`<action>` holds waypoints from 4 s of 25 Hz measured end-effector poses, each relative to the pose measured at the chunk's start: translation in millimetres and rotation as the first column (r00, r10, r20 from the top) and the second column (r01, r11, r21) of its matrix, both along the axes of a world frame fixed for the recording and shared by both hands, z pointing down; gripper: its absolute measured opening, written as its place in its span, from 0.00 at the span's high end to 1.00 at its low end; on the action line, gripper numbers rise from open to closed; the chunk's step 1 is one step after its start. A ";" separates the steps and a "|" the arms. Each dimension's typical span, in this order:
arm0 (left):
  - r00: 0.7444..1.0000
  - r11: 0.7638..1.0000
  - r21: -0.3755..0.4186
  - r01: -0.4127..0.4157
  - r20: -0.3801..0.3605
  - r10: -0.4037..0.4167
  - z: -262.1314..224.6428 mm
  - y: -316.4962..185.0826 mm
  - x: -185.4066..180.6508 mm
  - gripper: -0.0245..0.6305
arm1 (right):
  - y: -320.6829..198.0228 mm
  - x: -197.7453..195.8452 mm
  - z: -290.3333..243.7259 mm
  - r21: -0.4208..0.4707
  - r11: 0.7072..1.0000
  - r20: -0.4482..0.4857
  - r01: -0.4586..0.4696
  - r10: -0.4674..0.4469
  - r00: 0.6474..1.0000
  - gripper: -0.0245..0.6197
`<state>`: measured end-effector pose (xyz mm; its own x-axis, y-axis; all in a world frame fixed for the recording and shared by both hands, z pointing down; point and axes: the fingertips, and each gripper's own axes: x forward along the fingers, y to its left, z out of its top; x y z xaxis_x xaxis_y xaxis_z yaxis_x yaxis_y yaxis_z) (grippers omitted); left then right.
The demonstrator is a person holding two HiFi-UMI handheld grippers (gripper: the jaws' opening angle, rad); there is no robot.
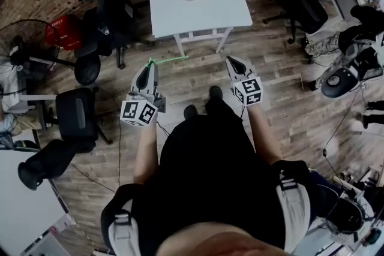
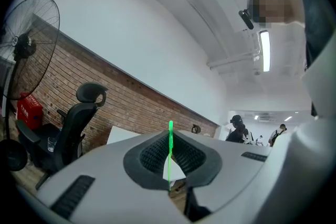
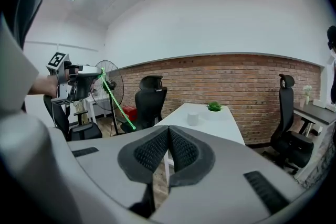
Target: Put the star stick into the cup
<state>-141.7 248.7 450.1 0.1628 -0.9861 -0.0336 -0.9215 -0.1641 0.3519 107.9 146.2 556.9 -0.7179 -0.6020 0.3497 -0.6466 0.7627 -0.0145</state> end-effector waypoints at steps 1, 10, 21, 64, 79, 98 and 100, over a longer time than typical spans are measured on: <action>1.000 1.000 -0.002 0.003 0.000 -0.003 -1.0 -4.2 2.1 0.92 | -4.6 1.5 -1.0 0.001 1.000 0.002 0.002 -0.002 1.000 0.97; 1.000 1.000 -0.001 0.012 0.025 -0.012 -10.3 -35.8 31.9 0.92 | -38.4 20.3 2.7 -0.009 1.000 0.025 0.027 -0.026 0.999 0.97; 0.998 0.999 -0.015 0.047 0.040 -0.046 -13.5 -83.1 58.8 0.92 | -92.5 55.3 11.8 -0.036 0.999 0.027 0.037 -0.036 0.999 0.97; 0.976 0.976 -0.036 0.215 0.022 -0.215 -25.3 -150.7 87.3 0.92 | -200.8 47.3 22.8 -0.064 0.968 0.002 0.242 -0.242 0.970 0.96; 0.986 0.986 0.002 0.166 0.030 -0.166 -27.0 -181.9 57.1 0.92 | -219.3 33.3 20.0 -0.046 0.984 -0.008 0.174 -0.174 0.985 0.96; 0.997 0.997 0.020 0.073 0.019 -0.073 -20.8 -292.7 -3.6 0.92 | -299.7 5.8 16.7 -0.025 0.999 -0.036 0.048 -0.048 0.998 0.96; 0.998 0.998 0.020 0.065 0.019 -0.066 -18.9 -304.5 -9.5 0.92 | -308.0 3.0 14.9 -0.025 0.999 -0.038 0.036 -0.036 0.999 0.96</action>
<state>-151.1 -55.8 431.2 0.0987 -0.9939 -0.0502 -0.9373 -0.1098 0.3306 110.9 -161.8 571.8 -0.7245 -0.5669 0.3920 -0.6191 0.7852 -0.0087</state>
